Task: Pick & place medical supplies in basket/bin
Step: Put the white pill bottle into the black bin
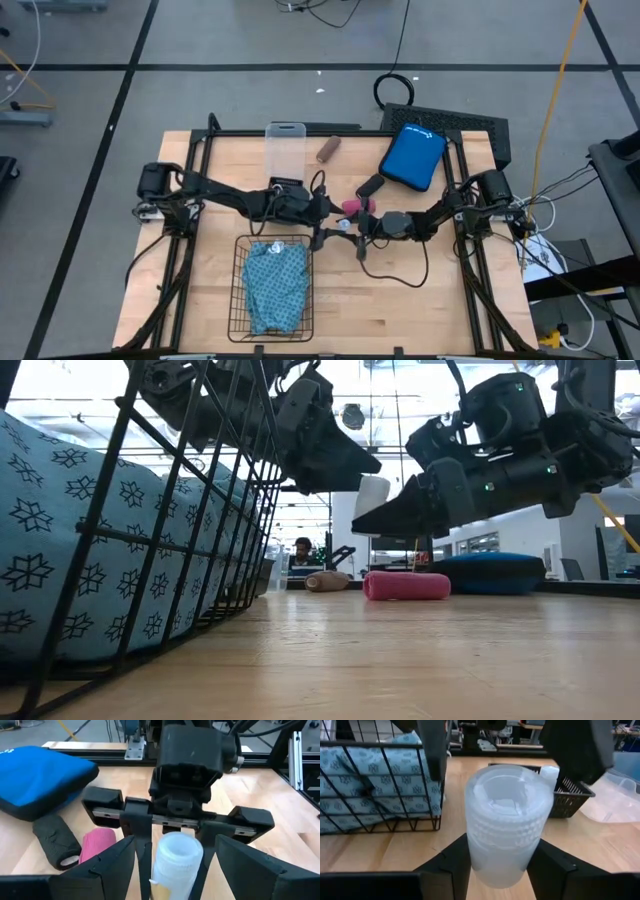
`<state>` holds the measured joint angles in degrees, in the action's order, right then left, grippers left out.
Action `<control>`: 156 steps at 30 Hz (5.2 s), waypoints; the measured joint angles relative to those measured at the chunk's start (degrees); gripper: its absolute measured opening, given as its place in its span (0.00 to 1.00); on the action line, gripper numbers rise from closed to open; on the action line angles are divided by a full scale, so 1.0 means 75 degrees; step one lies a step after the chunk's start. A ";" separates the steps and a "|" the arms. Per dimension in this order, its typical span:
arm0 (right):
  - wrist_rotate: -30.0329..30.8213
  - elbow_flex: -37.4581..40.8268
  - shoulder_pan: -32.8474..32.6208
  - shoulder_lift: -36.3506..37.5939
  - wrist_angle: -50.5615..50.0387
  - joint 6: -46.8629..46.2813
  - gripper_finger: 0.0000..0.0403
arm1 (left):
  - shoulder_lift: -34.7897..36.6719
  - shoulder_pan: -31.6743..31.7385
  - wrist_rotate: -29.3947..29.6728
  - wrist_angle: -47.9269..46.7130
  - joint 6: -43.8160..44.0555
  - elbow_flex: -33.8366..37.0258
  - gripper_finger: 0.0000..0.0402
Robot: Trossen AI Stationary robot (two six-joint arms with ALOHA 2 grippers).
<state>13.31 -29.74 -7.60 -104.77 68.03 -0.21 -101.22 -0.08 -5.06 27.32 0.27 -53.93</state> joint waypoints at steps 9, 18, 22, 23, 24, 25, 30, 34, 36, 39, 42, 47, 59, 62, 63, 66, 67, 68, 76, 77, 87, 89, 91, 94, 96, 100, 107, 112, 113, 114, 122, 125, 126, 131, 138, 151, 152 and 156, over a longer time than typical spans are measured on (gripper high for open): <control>0.0001 -0.0004 0.0000 0.0000 -0.0141 -0.0020 0.39 | -0.0043 0.0000 0.0053 -0.1585 0.0691 -0.0389 0.70; 0.0007 -0.0872 0.0061 0.0000 -0.2415 0.0100 0.37 | -0.0380 -0.0155 0.0340 -0.5269 -0.0055 -0.2854 0.70; 0.0004 -0.1070 0.0055 -0.0001 -0.2816 0.0119 0.39 | -0.0356 -0.0227 0.0340 -0.5912 -0.0255 -0.3228 0.70; 0.0004 -0.1083 0.0053 0.0000 -0.2818 0.0122 0.39 | -0.0363 -0.0226 0.0343 -0.6086 -0.0256 -0.3252 0.70; 0.0002 -0.1087 0.0052 0.0000 -0.2818 0.0127 0.39 | -0.0365 -0.0224 0.0343 -0.6216 -0.0255 -0.3252 0.70; 0.0003 -0.1087 0.0052 0.0000 -0.2818 0.0140 0.39 | -0.0365 -0.0221 0.0344 -0.6224 -0.0266 -0.3254 0.70; 0.0000 -0.1087 0.0055 0.0000 -0.2744 0.0179 0.38 | -0.0606 -0.0236 0.0351 -0.6357 -0.0504 -0.3271 0.70; -0.0011 -0.1087 0.0055 0.0000 -0.2765 0.0179 0.39 | -0.0896 -0.0304 0.0280 -0.6242 -0.0675 -0.3270 0.70; -0.0024 -0.1087 0.0054 -0.0001 -0.2853 0.0156 0.39 | -0.1068 -0.0312 0.0282 -0.6215 -0.0694 -0.3270 0.70; -0.0016 -0.1084 0.0052 0.0000 -0.2878 0.0131 0.39 | -0.1151 -0.0306 0.0304 -0.6336 -0.0622 -0.3261 0.70; -0.0010 -0.1082 0.0054 0.0000 -0.2963 0.0125 0.38 | -0.1070 -0.0287 0.0408 -0.6321 -0.0622 -0.3276 0.70; -0.0016 -0.1084 0.0052 0.0000 -0.2993 0.0125 0.38 | -0.1004 -0.0243 0.0478 -0.6455 -0.0665 -0.3267 0.70; -0.0016 -0.1084 0.0052 0.0000 -0.2996 0.0125 0.38 | -0.1004 -0.0203 0.0411 -0.6428 -0.0632 -0.3267 0.53; -0.0016 -0.1084 0.0052 0.0000 -0.2996 0.0124 0.39 | -0.1004 -0.0198 0.0411 -0.6423 -0.0618 -0.3267 0.45; -0.0016 -0.1084 0.0052 0.0000 -0.2996 0.0122 0.39 | -0.1004 -0.0198 0.0411 -0.6418 -0.0618 -0.3267 0.43; -0.0019 -0.1084 0.0052 0.0000 -0.2999 0.0122 0.39 | -0.1004 -0.0198 0.0409 -0.6418 -0.0613 -0.3267 0.39; -0.0019 -0.1084 0.0052 -0.0001 -0.2999 0.0122 0.38 | -0.1004 -0.0198 0.0407 -0.6418 -0.0595 -0.3267 0.38; -0.0018 -0.1084 0.0052 0.0000 -0.2999 0.0122 0.38 | -0.1004 -0.0198 0.0408 -0.6418 -0.0576 -0.3267 0.38; -0.0019 -0.1084 0.0052 0.0000 -0.2996 0.0122 0.40 | -0.1004 -0.0201 0.0406 -0.6418 -0.0575 -0.3267 0.49; -0.0019 -0.1084 0.0052 0.0000 -0.2996 0.0122 0.39 | -0.1004 -0.0201 0.0406 -0.6418 -0.0576 -0.3267 0.51; -0.0019 -0.1084 0.0052 0.0000 -0.2996 0.0122 0.39 | -0.1004 -0.0201 0.0457 -0.6415 -0.0571 -0.3264 0.53; -0.0019 -0.1084 0.0052 -0.0001 -0.2996 0.0122 0.39 | -0.1004 -0.0201 0.0462 -0.6415 -0.0567 -0.3264 0.51; -0.0019 -0.1084 0.0052 -0.0002 -0.2996 0.0122 0.39 | -0.1004 -0.0201 0.0467 -0.6415 -0.0539 -0.3264 0.50; -0.0019 -0.1084 0.0052 -0.0003 -0.2996 0.0122 0.38 | -0.1038 -0.0201 0.0478 -0.6402 -0.0537 -0.3261 0.48; -0.0019 -0.1084 0.0052 0.0000 -0.2996 0.0122 0.38 | -0.1097 -0.0201 0.0476 -0.6380 -0.0536 -0.3261 0.48; -0.0029 -0.1084 0.0050 0.0000 -0.3089 0.0082 0.40 | -0.1317 -0.0201 0.0521 -0.6292 -0.0559 -0.3255 0.48; -0.0021 -0.1078 0.0052 0.0000 -0.3103 0.0099 0.38 | -0.1255 -0.0201 0.0545 -0.6317 -0.0571 -0.3255 0.47; -0.0022 -0.1078 0.0051 0.0000 -0.3104 0.0108 0.38 | -0.1251 -0.0201 0.0548 -0.6242 -0.0571 -0.3255 0.46; -0.0022 -0.1078 0.0052 0.0000 -0.3107 0.0114 0.39 | -0.1251 -0.0201 0.0547 -0.6241 -0.0571 -0.3255 0.46; -0.0020 -0.1078 0.0050 -0.0001 -0.3104 0.0114 0.39 | -0.1251 -0.0201 0.0547 -0.6242 -0.0571 -0.3255 0.46; -0.0019 -0.1078 0.0052 0.0000 -0.3105 0.0117 0.38 | -0.1158 -0.0201 0.0549 -0.6220 -0.0609 -0.3261 0.46; -0.0019 -0.1078 0.0050 0.0000 -0.3107 0.0117 0.37 | -0.1167 -0.0201 0.0548 -0.6255 -0.0618 -0.3261 0.46; -0.0019 -0.1078 0.0050 0.0000 -0.3107 0.0117 0.38 | -0.1168 -0.0201 0.0548 -0.6250 -0.0628 -0.3261 0.46; -0.0019 -0.1078 0.0052 -0.0001 -0.3110 0.0112 0.40 | -0.1167 -0.0201 0.0550 -0.6234 -0.0632 -0.3261 0.39; -0.0015 -0.1078 0.0052 -0.0001 -0.3109 0.0109 0.38 | -0.1167 -0.0201 0.0599 -0.6234 -0.0727 -0.3261 0.38; -0.0002 -0.1084 0.0052 0.0003 -0.2989 -0.0137 0.47 | -0.0563 -0.0263 0.1108 -0.6617 -0.0975 -0.3258 0.35; -0.0020 -0.1084 0.0050 -0.0002 -0.3000 -0.0140 0.47 | -0.0444 -0.0253 0.1147 -0.6734 -0.0975 -0.3258 0.35; -0.0048 -0.1084 0.0047 -0.0003 -0.3023 -0.0190 0.46 | 0.0120 -0.0227 0.1374 -0.7198 -0.1015 -0.3258 0.35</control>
<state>12.95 -37.87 -7.25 -104.79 45.36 -1.63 -100.32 -1.78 5.24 -26.67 -7.34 -78.37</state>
